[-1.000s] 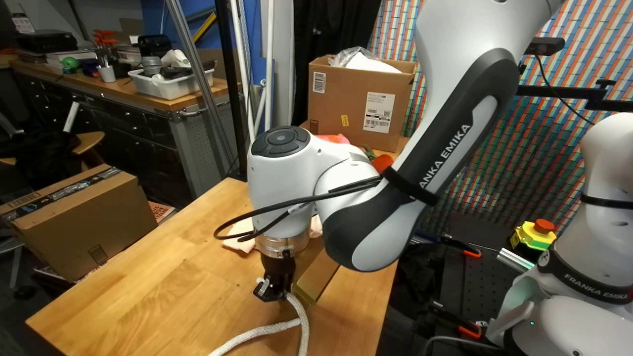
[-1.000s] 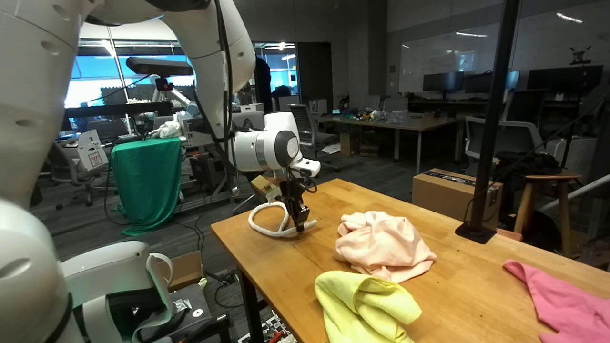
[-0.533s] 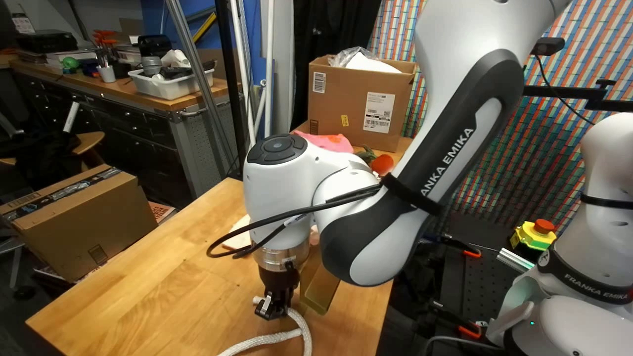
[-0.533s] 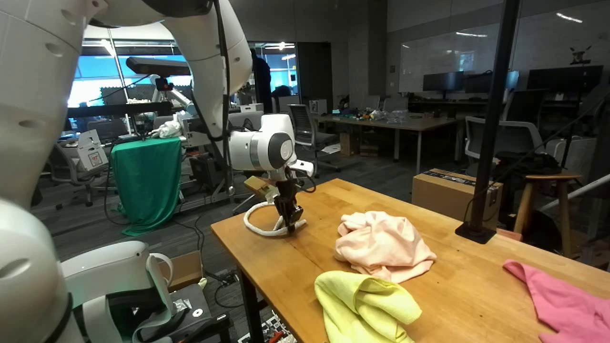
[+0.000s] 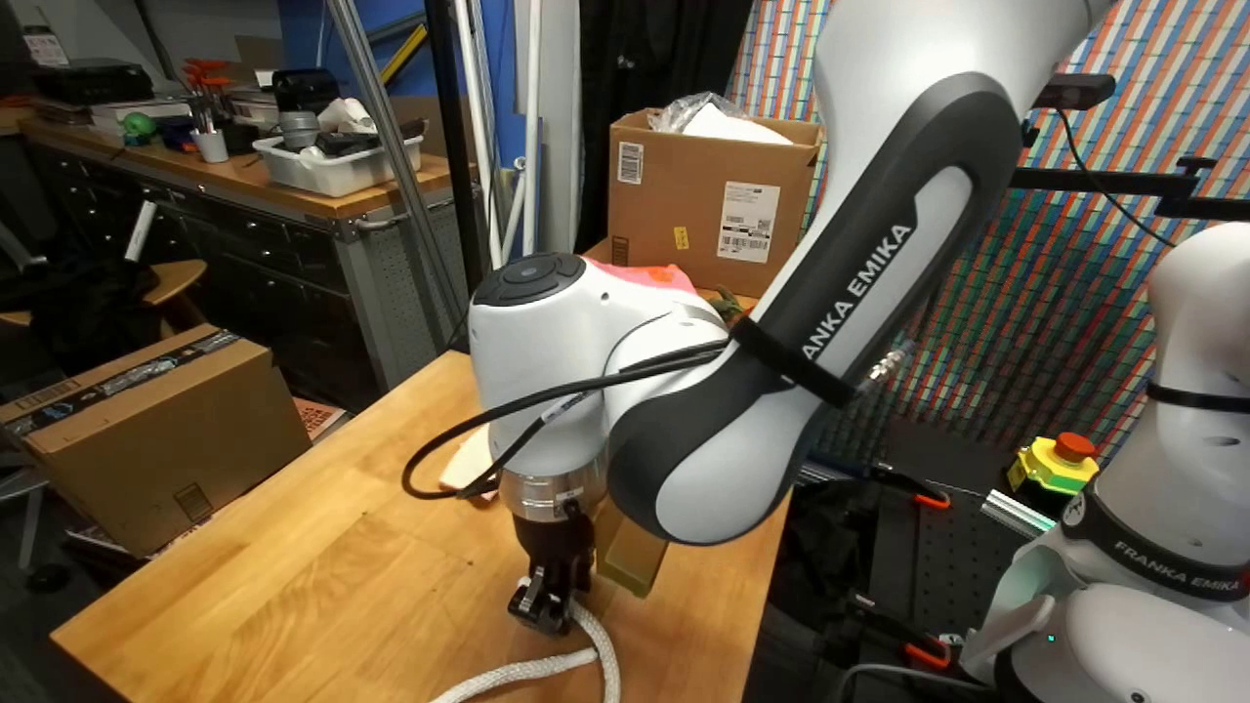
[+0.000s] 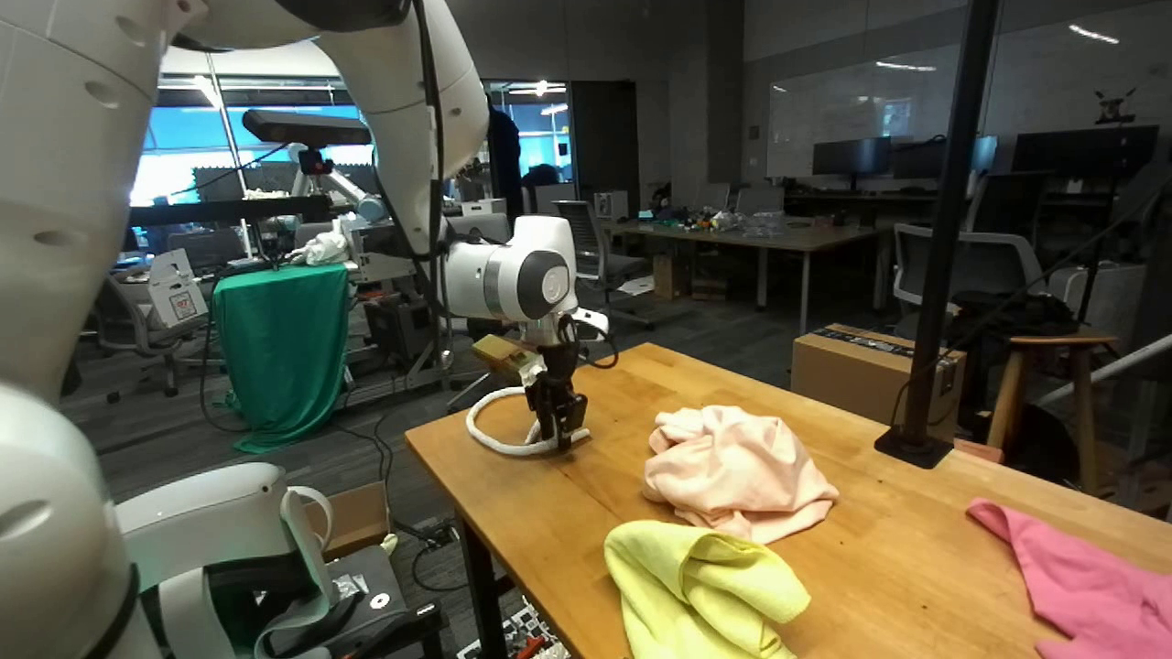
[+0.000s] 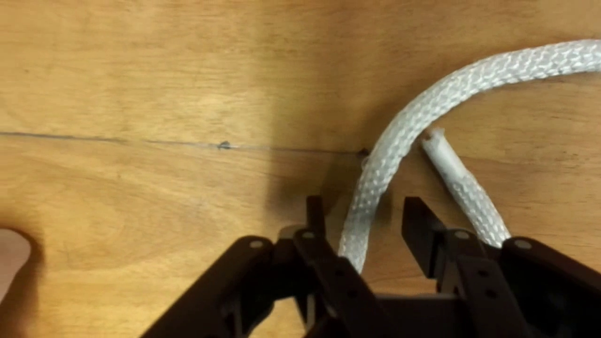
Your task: Separate the objects on the table.
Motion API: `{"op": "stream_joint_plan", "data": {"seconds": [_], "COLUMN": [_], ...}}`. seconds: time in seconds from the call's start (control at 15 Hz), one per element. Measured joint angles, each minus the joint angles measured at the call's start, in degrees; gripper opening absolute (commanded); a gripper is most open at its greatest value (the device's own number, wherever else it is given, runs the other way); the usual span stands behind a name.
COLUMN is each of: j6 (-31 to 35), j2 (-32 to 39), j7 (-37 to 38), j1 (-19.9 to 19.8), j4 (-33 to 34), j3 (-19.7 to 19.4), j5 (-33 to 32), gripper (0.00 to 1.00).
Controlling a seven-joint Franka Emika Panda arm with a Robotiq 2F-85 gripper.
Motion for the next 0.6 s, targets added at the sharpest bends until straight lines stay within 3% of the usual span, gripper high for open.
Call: {"op": "stream_joint_plan", "data": {"seconds": [0.2,0.6], "j6": [-4.2,-18.9], "j2": [-1.78,-11.09], "j7": [-3.17,-9.81], "j1": [-1.37,-4.83], "j4": [0.66,2.08], "j3": [0.44,2.19], "j5": [1.38,6.02], "gripper": [1.0,1.0]}}
